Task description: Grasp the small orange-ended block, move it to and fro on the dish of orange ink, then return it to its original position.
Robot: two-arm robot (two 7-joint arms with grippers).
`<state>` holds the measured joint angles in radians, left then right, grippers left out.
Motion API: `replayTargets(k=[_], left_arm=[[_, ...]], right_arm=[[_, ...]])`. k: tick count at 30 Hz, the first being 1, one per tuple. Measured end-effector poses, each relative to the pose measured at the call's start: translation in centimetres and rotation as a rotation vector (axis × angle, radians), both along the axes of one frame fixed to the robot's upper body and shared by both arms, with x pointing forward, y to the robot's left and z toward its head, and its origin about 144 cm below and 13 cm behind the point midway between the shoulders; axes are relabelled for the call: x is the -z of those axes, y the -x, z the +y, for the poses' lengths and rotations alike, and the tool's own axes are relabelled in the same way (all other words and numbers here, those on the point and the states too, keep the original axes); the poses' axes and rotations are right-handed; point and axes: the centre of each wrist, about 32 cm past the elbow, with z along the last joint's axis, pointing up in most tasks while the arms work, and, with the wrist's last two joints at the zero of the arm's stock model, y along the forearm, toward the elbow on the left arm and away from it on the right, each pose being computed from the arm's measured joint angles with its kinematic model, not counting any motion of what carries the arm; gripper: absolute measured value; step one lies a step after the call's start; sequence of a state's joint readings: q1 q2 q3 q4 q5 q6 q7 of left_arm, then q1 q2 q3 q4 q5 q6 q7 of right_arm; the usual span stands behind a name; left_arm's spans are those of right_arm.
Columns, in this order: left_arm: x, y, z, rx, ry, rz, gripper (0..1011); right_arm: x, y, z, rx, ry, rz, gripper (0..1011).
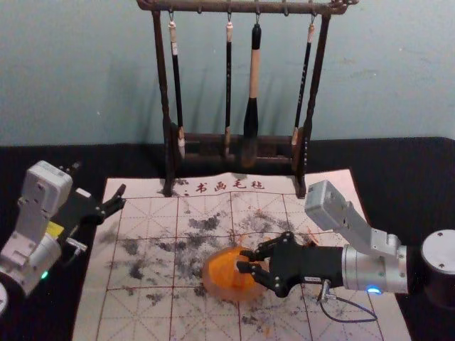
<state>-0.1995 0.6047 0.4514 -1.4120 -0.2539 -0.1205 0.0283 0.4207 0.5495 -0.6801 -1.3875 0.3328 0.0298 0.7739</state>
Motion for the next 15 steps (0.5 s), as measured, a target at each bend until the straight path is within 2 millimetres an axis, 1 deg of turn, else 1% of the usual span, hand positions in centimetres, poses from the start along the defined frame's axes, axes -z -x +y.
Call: replayTargets(k=[10, 15], left_arm=[[0.0, 0.0, 0.0, 0.000, 0.000, 0.000, 1001], [0.0, 0.0, 0.0, 0.000, 0.000, 0.000, 1001]], right_arm=[[0.0, -0.8, 1.2, -0.015, 0.018, -0.008, 104], [0.0, -1.3, 1.4, -0.010, 0.026, -0.011, 104]])
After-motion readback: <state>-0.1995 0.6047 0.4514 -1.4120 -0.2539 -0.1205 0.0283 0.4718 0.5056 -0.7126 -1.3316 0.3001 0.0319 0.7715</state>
